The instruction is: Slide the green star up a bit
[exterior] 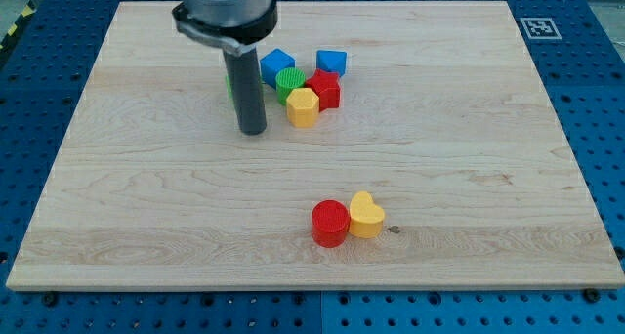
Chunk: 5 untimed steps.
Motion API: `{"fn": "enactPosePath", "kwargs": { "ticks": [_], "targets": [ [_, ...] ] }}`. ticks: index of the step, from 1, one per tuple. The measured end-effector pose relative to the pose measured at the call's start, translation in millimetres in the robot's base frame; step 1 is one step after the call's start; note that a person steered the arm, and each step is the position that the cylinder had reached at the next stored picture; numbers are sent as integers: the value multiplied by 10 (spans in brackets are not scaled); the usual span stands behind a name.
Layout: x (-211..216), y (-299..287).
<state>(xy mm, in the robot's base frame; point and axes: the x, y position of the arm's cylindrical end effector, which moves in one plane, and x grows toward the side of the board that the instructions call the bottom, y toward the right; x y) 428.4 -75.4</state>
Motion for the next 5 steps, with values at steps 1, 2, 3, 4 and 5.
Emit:
{"fn": "enactPosePath", "kwargs": {
  "ticks": [1, 2, 3, 4, 5],
  "targets": [
    [-48, -15],
    [-132, -117],
    [-371, -330],
    [-547, -510],
    [-582, -537]
  ]
}}
